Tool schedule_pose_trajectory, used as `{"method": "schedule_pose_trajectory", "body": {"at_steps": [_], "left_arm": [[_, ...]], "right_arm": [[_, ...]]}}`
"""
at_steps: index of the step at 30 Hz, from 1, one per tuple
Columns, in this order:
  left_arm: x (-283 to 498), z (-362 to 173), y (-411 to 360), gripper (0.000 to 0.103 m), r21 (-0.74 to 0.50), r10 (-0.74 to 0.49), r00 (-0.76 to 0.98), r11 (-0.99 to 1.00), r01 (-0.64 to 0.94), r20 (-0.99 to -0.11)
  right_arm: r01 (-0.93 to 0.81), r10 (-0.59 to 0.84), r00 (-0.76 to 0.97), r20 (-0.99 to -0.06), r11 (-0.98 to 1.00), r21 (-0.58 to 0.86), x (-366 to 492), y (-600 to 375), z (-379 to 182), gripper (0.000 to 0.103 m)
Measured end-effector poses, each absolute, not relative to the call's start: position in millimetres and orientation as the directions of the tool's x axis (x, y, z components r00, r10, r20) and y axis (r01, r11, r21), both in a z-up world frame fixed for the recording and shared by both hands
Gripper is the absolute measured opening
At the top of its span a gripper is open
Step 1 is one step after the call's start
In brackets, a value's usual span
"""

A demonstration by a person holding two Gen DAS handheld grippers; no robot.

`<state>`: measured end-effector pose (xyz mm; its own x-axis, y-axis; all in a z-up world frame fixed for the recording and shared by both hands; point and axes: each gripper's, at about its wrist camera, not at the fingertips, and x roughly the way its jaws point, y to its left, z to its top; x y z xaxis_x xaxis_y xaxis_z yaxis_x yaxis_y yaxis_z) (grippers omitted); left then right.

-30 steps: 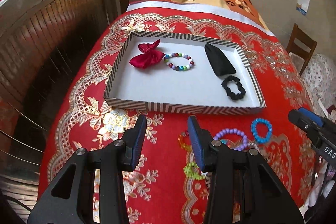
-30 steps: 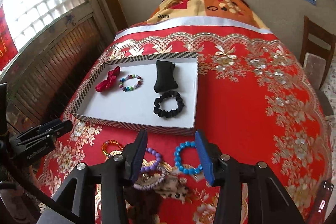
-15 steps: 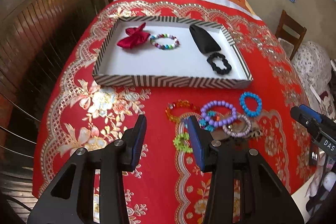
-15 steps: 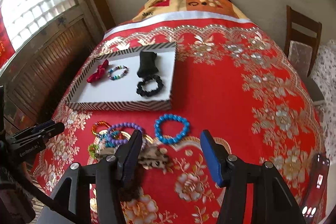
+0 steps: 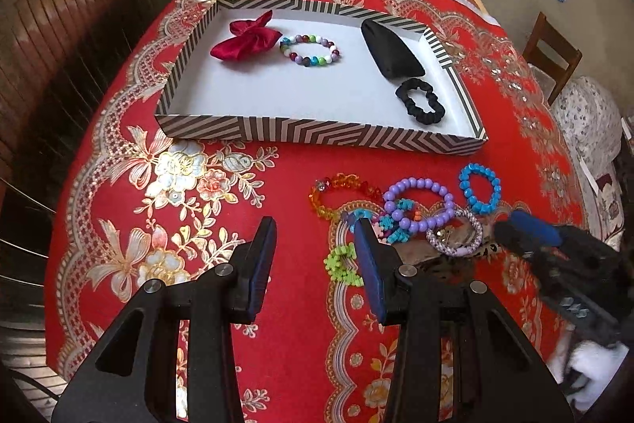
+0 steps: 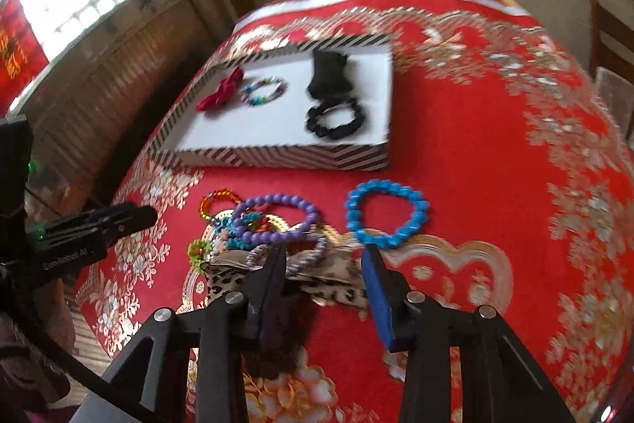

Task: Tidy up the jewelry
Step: 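Withdraw both open tools from the tray toward the remaining bracelets, then grasp the lavender bead bracelet with the left tool while the right tool grasps the silver braided bracelet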

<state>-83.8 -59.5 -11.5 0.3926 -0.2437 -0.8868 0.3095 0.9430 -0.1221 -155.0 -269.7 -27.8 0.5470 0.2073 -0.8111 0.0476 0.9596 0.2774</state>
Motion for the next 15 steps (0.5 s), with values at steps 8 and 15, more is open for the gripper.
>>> {"method": "schedule_pose_trajectory", "body": {"at_steps": [8, 15], "left_arm": [[-59, -18, -75, 0.040, -0.182, -0.299, 0.324, 0.920, 0.347, -0.897], [-44, -31, -124, 0.042, -0.141, -0.301, 0.264, 0.859, 0.492, -0.916]], "right_arm": [[0.007, 0.234, 0.448, -0.863, 0.964, 0.265, -124, -261, -71, 0.017], [0.018, 0.229, 0.474, -0.850, 0.963, 0.270, -133, -279, -61, 0.009]]}}
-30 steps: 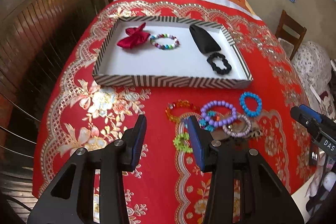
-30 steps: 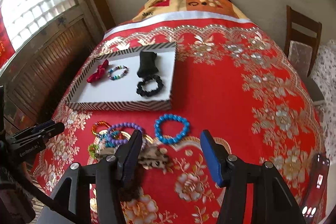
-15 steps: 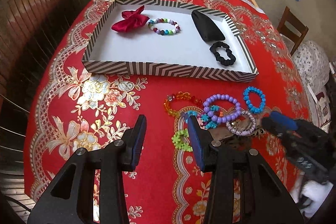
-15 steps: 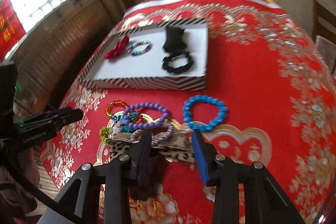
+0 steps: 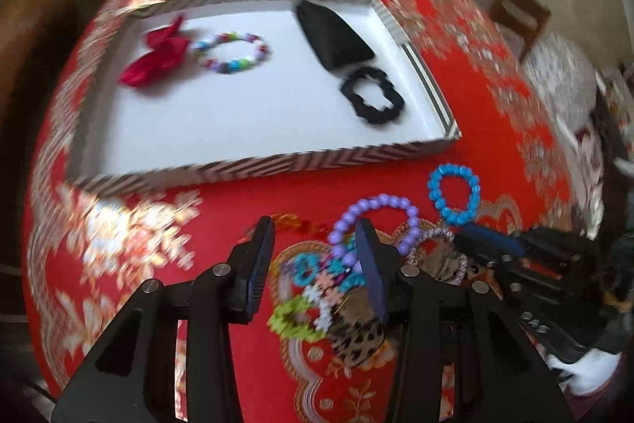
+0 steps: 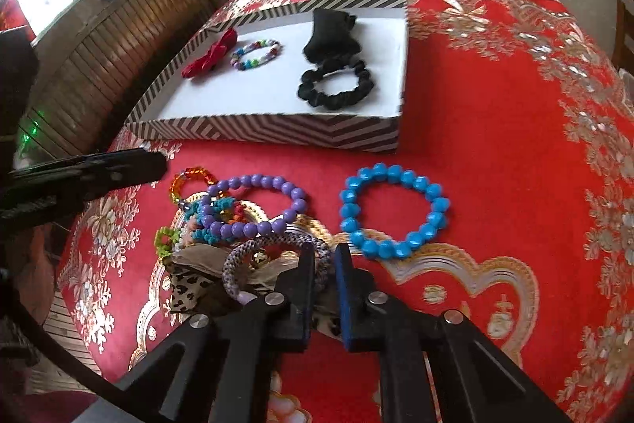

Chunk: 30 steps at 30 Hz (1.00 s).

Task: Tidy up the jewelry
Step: 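Grasp the lavender bead bracelet with the left tool while the right tool grasps the silver braided bracelet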

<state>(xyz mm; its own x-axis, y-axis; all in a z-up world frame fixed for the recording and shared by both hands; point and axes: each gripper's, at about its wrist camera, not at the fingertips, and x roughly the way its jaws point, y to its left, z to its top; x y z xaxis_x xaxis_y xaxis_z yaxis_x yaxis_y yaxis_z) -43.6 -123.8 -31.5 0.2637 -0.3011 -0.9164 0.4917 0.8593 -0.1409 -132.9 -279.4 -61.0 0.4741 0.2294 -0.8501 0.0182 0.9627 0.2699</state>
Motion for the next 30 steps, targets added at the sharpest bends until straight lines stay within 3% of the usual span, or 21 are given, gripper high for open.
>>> {"method": "schedule_pose_trajectory", "body": {"at_steps": [14, 16, 17, 18, 21, 26, 30], "left_arm": [[-32, -68, -172, 0.039, -0.043, -0.220, 0.210, 0.781, 0.623, -0.953], [-31, -68, -173, 0.028, -0.032, -0.218, 0.224, 0.781, 0.624, -0.950], [-30, -68, -174, 0.017, -0.029, -0.217, 0.228, 0.781, 0.624, -0.949], [-29, -68, -174, 0.010, -0.027, -0.217, 0.231, 0.781, 0.623, -0.948], [-26, -69, -172, 0.008, -0.050, -0.235, 0.220, 0.782, 0.622, -0.947], [-27, -58, -164, 0.008, -0.097, -0.276, 0.216, 0.796, 0.598, -0.936], [-29, -39, -150, 0.008, -0.135, -0.318, 0.227, 0.804, 0.580, -0.920]], "right_arm": [[0.046, 0.259, 0.488, -0.833, 0.946, 0.321, -138, -301, -53, 0.009], [0.031, 0.270, 0.480, -0.835, 0.946, 0.323, -135, -298, -54, 0.015], [0.027, 0.268, 0.472, -0.840, 0.948, 0.317, -134, -297, -55, 0.020], [0.023, 0.267, 0.468, -0.843, 0.949, 0.313, -132, -295, -56, 0.033], [0.007, 0.288, 0.455, -0.843, 0.945, 0.327, -127, -289, -60, 0.036], [-0.024, 0.266, 0.438, -0.859, 0.958, 0.285, -120, -279, -70, 0.011], [-0.028, 0.256, 0.460, -0.850, 0.961, 0.275, -125, -281, -63, 0.007]]}}
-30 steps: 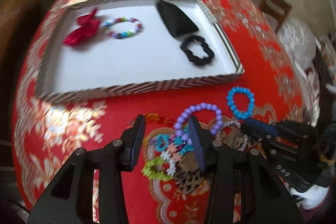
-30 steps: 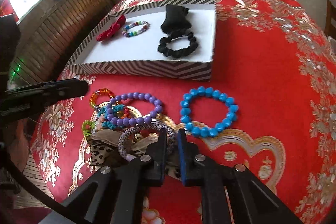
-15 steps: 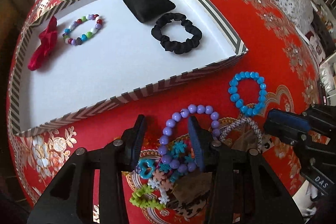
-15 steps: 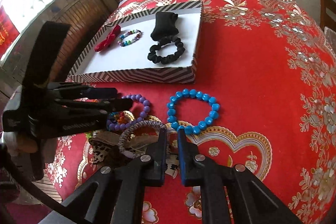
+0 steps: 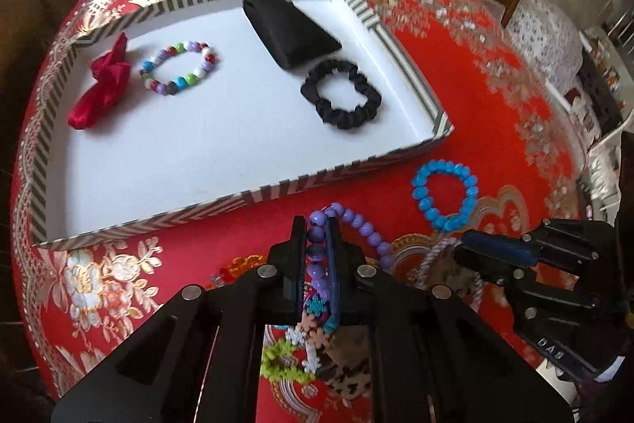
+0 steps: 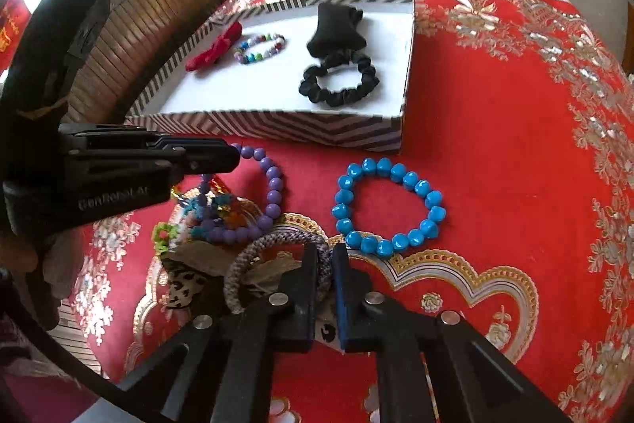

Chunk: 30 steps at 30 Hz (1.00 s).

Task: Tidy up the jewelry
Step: 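Grasp the lavender bead bracelet with the left tool while the right tool grasps the silver braided bracelet, then carry both bracelets into the tray and open both tools to release them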

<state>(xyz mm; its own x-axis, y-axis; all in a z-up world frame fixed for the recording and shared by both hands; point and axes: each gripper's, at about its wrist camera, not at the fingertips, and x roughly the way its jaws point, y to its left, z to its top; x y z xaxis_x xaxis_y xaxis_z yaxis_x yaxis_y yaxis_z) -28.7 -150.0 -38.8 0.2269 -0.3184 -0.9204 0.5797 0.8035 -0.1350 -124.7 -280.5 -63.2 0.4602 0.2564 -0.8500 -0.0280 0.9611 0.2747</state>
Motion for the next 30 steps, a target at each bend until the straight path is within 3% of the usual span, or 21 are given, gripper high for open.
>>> {"method": "schedule_pose_trajectory", "body": {"at_steps": [8, 19, 30], "left_arm": [[-31, 6, -126, 0.008, -0.183, -0.387, 0.278, 0.812, 0.554, -0.879], [-19, 59, -96, 0.008, -0.134, -0.376, 0.401, 0.847, 0.514, -0.836], [10, 64, -87, 0.008, -0.096, -0.326, 0.453, 0.883, 0.460, -0.830]], "right_arm": [[-0.030, 0.259, 0.546, -0.797, 0.957, 0.290, -138, -295, -18, 0.007], [-0.072, 0.273, 0.580, -0.767, 0.955, 0.286, -127, -285, 10, 0.007], [-0.095, 0.274, 0.595, -0.756, 0.958, 0.272, -93, -278, 25, 0.007]]}}
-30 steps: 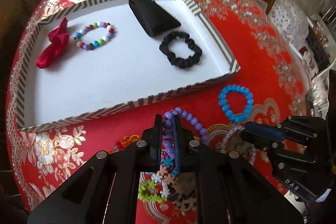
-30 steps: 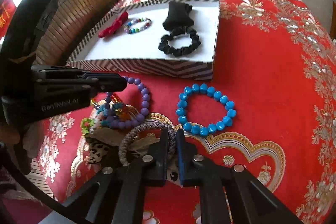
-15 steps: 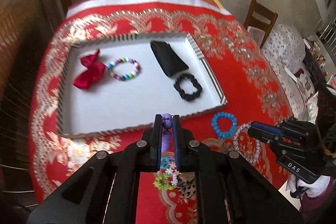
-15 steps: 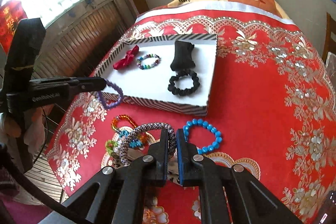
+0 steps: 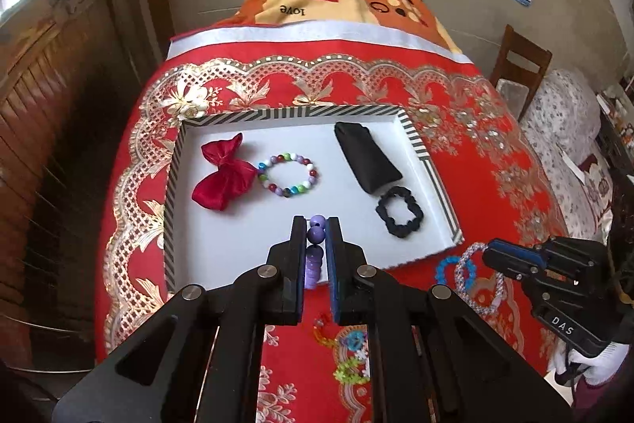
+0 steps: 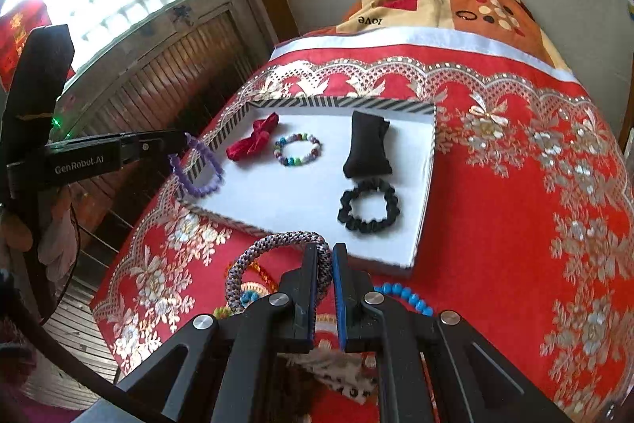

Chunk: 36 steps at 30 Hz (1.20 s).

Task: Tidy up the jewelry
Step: 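Carry both bracelets into the tray and open both tools to release them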

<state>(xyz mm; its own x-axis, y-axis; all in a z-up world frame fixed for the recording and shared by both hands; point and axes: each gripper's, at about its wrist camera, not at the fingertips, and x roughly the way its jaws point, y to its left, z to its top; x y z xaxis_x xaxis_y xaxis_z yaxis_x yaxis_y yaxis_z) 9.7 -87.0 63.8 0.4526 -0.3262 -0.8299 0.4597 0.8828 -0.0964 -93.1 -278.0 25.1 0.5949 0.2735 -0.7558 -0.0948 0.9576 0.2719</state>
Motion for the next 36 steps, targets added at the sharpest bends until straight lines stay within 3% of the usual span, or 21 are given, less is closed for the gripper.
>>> {"method": "schedule_pose_trajectory", "body": {"at_steps": [36], "left_arm": [[90, -2, -66, 0.008, -0.096, -0.209, 0.388, 0.952, 0.290, -0.898]], "right_arm": [[-0.172, 0.336, 0.464, -0.820, 0.942, 0.288, 27, -246, -20, 0.007]]}}
